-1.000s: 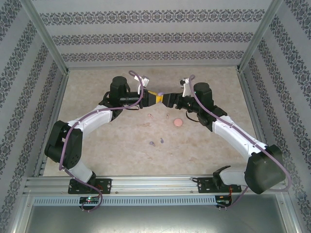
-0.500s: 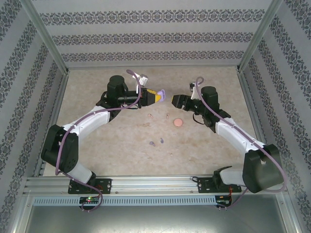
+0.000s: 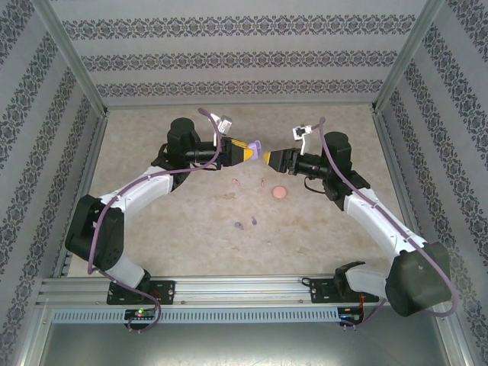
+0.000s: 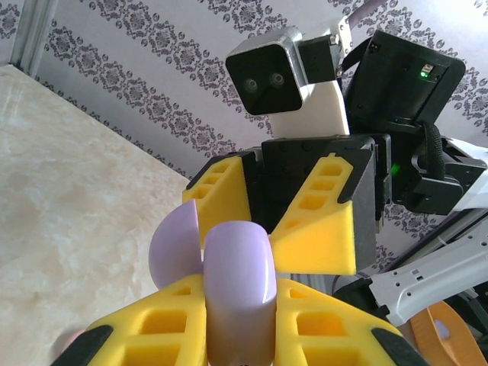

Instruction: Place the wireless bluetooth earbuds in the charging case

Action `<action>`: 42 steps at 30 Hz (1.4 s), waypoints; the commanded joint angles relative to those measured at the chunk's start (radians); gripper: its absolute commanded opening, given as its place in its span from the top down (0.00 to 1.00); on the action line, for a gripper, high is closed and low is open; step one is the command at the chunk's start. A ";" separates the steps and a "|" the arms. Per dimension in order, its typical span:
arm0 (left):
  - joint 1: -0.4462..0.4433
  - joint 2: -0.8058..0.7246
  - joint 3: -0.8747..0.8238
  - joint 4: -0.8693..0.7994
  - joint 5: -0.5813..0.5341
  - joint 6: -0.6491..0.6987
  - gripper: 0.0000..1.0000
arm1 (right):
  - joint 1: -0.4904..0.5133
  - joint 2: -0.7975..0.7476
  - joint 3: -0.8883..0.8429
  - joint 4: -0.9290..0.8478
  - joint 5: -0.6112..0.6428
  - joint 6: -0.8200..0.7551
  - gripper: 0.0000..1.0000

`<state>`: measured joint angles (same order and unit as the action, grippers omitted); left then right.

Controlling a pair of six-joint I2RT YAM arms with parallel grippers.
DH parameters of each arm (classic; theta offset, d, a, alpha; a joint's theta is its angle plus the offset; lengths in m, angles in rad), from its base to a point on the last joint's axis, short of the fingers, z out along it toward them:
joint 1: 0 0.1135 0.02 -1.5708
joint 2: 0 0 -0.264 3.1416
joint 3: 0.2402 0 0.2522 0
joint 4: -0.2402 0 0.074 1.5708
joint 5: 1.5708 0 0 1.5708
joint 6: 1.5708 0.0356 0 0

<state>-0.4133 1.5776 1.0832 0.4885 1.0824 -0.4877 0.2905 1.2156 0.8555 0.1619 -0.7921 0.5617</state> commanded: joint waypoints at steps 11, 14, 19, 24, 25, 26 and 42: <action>-0.016 0.012 0.022 0.087 0.052 -0.040 1.00 | 0.033 0.067 0.075 0.035 -0.032 -0.008 0.53; -0.017 0.010 0.023 0.087 0.051 -0.040 1.00 | 0.033 0.076 0.068 0.040 -0.027 -0.009 0.55; -0.017 0.010 0.028 0.085 0.056 -0.038 1.00 | 0.034 0.087 0.062 0.044 -0.010 -0.009 0.60; -0.018 0.011 0.023 0.081 0.057 -0.037 1.00 | 0.033 0.104 0.072 0.063 -0.008 0.005 0.63; -0.018 0.010 0.022 0.081 0.057 -0.036 1.00 | 0.032 0.108 0.075 0.067 -0.012 0.008 0.64; -0.019 0.011 0.020 0.082 0.057 -0.036 1.00 | 0.033 0.113 0.079 0.070 -0.013 0.010 0.64; -0.023 0.024 0.013 0.081 0.051 -0.029 1.00 | 0.044 0.116 0.107 0.091 -0.027 0.040 0.97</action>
<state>-0.4187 1.5932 1.0832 0.5251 1.0954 -0.5240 0.3256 1.3327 0.9180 0.2012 -0.8078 0.5884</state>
